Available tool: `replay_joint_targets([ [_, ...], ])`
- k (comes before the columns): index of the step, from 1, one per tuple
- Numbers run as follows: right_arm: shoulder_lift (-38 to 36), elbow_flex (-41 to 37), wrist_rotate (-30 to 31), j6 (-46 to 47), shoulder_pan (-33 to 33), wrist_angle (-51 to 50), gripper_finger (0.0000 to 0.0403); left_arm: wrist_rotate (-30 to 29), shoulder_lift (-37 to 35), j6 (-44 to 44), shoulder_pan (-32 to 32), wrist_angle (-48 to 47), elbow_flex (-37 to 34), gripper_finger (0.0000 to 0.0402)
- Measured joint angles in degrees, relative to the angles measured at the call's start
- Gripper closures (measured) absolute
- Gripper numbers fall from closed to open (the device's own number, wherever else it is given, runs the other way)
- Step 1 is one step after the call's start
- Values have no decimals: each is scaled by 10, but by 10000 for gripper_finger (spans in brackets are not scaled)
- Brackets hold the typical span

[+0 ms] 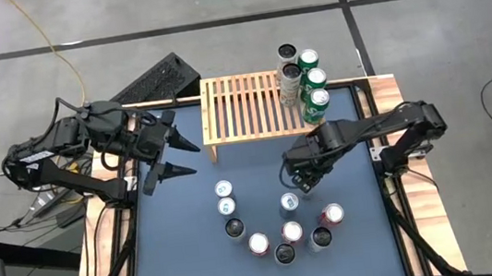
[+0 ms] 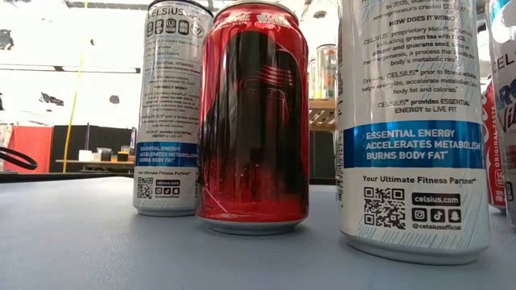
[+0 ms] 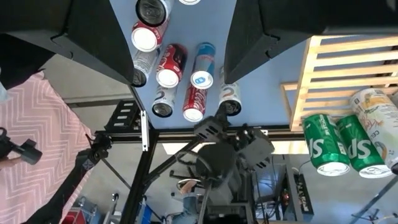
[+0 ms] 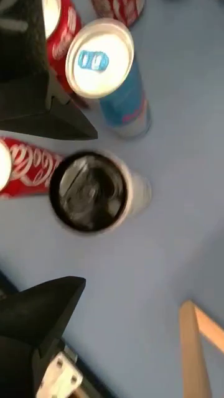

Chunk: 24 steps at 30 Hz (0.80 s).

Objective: Place canned beverage on shelf
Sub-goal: Put the white-yellow soda can on the shelf aligned with the other white-yellow soda can

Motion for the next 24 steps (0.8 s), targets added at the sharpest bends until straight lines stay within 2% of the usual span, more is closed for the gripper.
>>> replay_joint_targets([
  [9,44,1,-3,6,1,-4,91,0,0,-1,0,0,0,165],
  [18,40,-16,-12,35,0,6,92,0,0,-1,0,-1,0,165],
  [24,39,-45,-30,44,4,47,92,0,0,0,0,-2,0,165],
])
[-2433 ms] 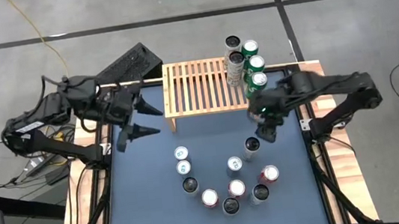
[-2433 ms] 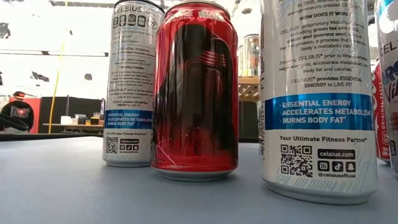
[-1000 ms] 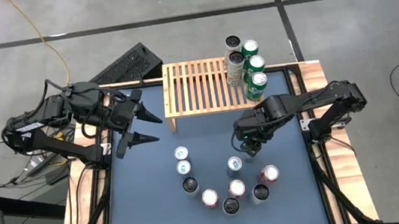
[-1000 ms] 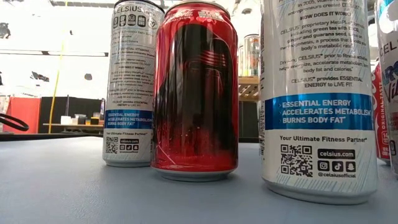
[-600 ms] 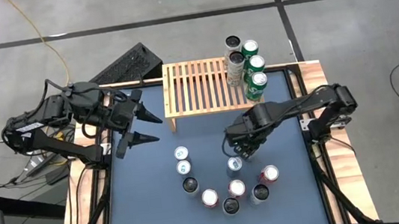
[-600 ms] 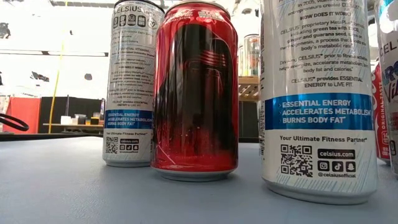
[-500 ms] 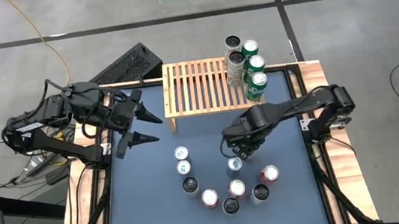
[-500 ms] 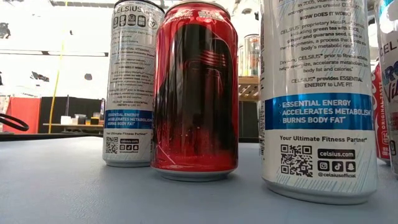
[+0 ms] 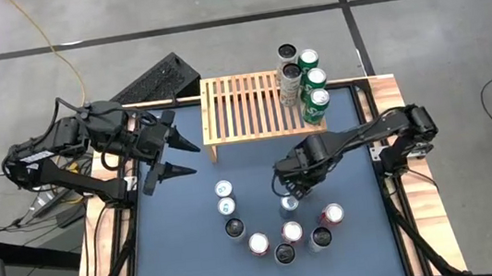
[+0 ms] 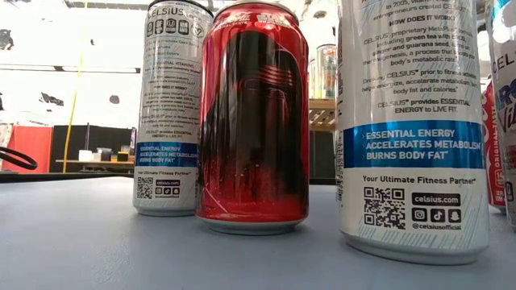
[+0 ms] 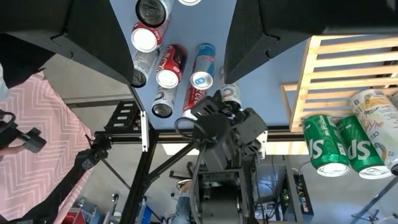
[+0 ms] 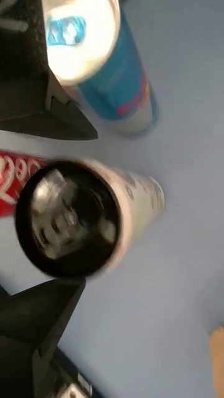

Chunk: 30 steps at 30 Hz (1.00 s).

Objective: Place canned beverage on shelf
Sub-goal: Put the white-yellow soda can on the shelf aligned with the other white-yellow soda can

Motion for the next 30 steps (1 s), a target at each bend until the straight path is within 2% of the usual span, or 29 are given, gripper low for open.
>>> replay_joint_targets([
  [4,2,0,0,0,-4,9,96,-15,0,0,0,-1,0,165],
  [7,2,0,1,9,-5,7,115,-18,0,0,0,-1,0,165],
  [14,2,0,0,13,-5,-1,175,-21,0,5,0,-2,0,165],
  [20,1,0,0,8,-5,0,248,-27,0,9,0,-2,0,165],
  [26,-2,7,0,-18,-5,-7,249,-28,0,14,0,-3,0,165],
  [30,-14,41,0,-56,-4,-21,249,-28,0,14,0,-3,0,165],
])
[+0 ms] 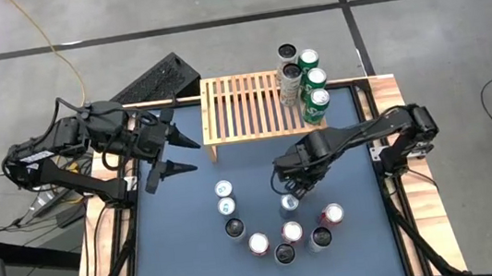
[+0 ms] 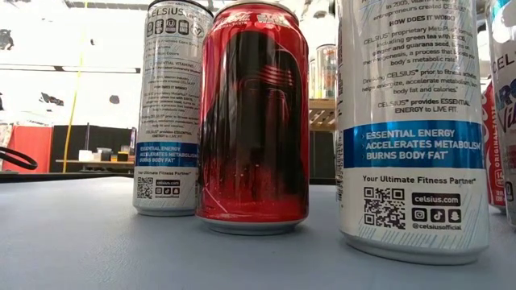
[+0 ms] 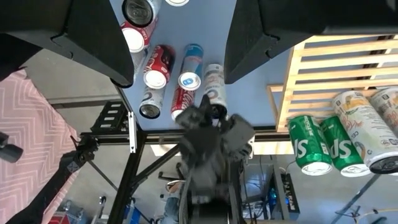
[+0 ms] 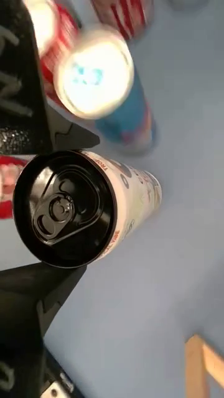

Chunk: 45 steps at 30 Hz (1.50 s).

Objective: Place canned beverage on shelf
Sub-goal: Put the white-yellow soda can on the shelf aligned with the other white-yellow soda can

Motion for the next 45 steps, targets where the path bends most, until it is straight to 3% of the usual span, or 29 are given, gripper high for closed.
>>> replay_joint_targets([
  [5,-16,63,4,-46,-9,-61,249,0,0,0,0,0,0,165],
  [15,-45,211,16,-206,-61,-61,249,-21,0,2,0,0,0,165],
  [22,-39,295,29,-390,-117,-60,249,-37,0,1,0,1,0,165],
  [28,-39,308,30,-525,-170,-62,249,-40,25,5,0,19,0,165],
  [35,-39,309,30,-594,-173,-61,249,15,119,65,54,99,0,164],
  [41,-45,309,39,-626,-150,-60,249,202,190,57,142,231,0,164],
  [45,-51,309,54,-628,-141,-60,249,252,227,67,185,231,0,147],
])
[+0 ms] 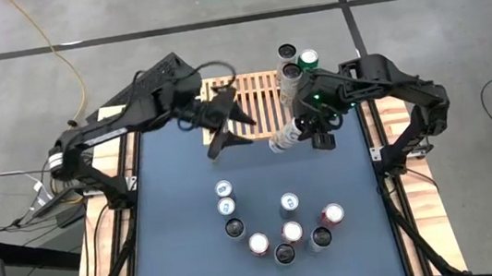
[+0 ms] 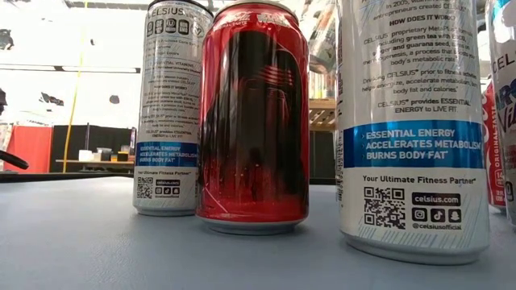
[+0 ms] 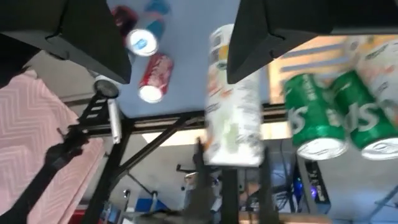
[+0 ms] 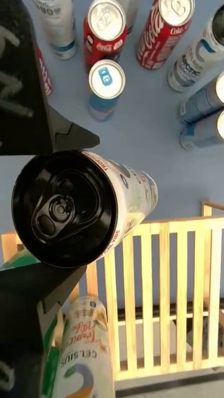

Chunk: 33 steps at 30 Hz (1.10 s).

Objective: Place canned beverage on shelf
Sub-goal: Put the white-yellow soda can on the shelf aligned with the other white-yellow soda can

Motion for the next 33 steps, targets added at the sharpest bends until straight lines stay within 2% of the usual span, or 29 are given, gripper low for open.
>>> replay_joint_targets([
  [5,-4,0,5,-7,0,0,249,7,34,11,5,33,0,100],
  [12,-4,0,5,-14,0,0,249,-61,61,21,5,69,1,52],
  [15,-4,0,5,-20,0,0,249,-69,68,16,4,84,0,47],
  [19,-4,0,5,-23,0,0,249,-42,83,-2,4,103,0,46],
  [29,1,0,5,-27,0,0,249,-44,127,-36,2,178,1,46],
  [33,6,0,5,-32,2,7,249,-26,136,-49,0,184,1,46],
])
